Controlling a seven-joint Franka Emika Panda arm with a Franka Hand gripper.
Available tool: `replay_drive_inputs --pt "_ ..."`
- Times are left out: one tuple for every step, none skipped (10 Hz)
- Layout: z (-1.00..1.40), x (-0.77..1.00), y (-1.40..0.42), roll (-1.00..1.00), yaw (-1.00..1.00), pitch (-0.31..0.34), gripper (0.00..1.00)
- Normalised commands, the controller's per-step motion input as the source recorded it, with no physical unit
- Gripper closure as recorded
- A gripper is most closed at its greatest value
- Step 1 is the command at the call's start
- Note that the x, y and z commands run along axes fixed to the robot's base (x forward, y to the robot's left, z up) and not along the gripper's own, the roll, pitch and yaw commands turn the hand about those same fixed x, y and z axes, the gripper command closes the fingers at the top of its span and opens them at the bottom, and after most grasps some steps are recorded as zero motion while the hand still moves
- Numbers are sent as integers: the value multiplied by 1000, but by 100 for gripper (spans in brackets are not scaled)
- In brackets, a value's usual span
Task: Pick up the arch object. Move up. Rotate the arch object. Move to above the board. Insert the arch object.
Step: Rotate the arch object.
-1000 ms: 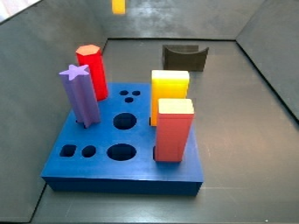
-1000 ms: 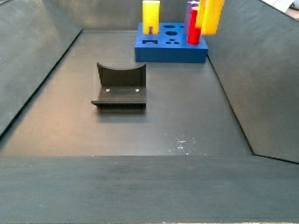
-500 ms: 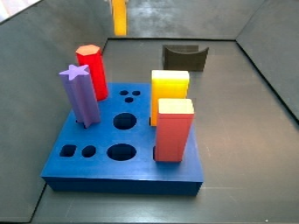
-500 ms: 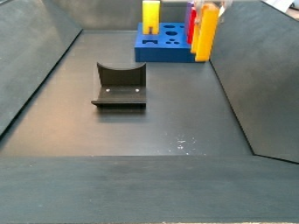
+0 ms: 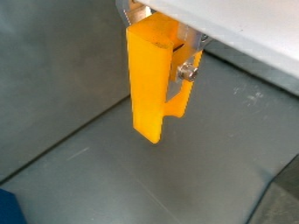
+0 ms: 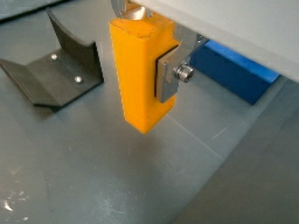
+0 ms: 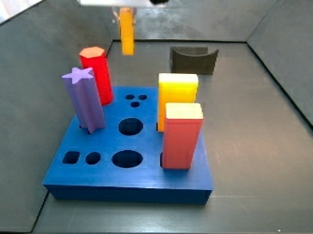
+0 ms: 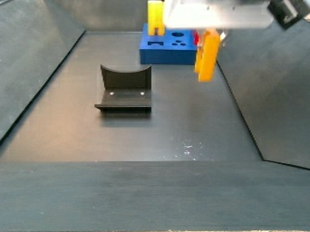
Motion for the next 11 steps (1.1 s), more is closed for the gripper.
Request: replay_drive_inputs --pt "-754 20 33 -14 -30 -57 100" --pt "-614 19 32 -11 -31 -56 100" --pt "-523 20 31 -8 -31 -55 100" --pt "-341 23 30 -4 -31 -50 100" --pt "-205 28 30 -1 -30 -45 100" --pt "0 0 0 2 -30 -33 0" --pt "1000 0 0 1 -25 -15 0" --pt "1000 -7 0 0 -24 -7 0" --pt "1000 -24 -1 -5 -23 16 0" --pt "1000 -28 0 -11 -20 31 0" --pt "877 -23 -1 -16 -19 37 0"
